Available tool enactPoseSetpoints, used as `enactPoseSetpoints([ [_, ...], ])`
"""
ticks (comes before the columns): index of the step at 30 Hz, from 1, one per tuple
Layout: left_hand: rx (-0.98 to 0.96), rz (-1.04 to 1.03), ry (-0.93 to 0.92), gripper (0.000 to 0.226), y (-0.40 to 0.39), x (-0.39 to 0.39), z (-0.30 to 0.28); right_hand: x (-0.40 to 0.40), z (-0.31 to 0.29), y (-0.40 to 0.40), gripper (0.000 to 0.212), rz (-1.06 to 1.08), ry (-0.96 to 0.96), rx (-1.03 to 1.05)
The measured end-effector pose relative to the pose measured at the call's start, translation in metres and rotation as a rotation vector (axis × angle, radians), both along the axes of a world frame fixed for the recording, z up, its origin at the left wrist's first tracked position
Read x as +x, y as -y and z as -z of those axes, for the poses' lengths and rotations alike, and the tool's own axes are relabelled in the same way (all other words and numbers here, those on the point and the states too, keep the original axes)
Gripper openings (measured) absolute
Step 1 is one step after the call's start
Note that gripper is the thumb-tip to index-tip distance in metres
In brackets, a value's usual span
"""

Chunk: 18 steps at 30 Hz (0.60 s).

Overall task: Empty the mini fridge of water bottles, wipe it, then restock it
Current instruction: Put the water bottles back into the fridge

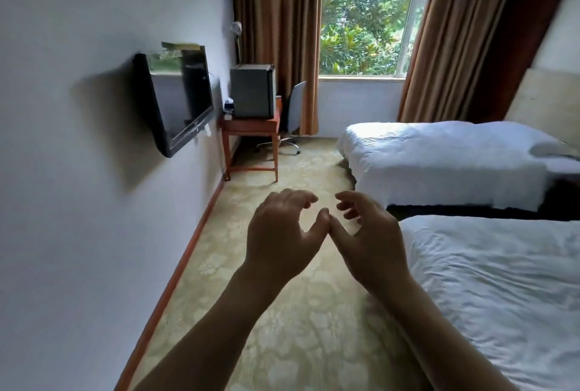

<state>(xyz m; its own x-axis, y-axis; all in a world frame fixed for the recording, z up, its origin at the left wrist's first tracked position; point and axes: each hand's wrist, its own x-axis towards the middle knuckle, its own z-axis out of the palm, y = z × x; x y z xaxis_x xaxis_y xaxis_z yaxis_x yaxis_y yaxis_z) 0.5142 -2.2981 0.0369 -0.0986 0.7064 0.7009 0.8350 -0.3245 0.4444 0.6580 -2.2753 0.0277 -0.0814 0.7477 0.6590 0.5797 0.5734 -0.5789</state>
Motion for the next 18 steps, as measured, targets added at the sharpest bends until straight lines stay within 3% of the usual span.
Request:
enactPoseSetpoints([
  [7,-0.022,0.056,0.018,0.047,-0.129,-0.022,0.008,-0.018,0.009,-0.120,0.042,0.038,-0.039,-0.026],
  [18,0.001,0.073,0.129,0.052,-0.395,-0.101,-0.028,-0.101,-0.033,-0.392,0.044,-0.001,-0.033,-0.032],
])
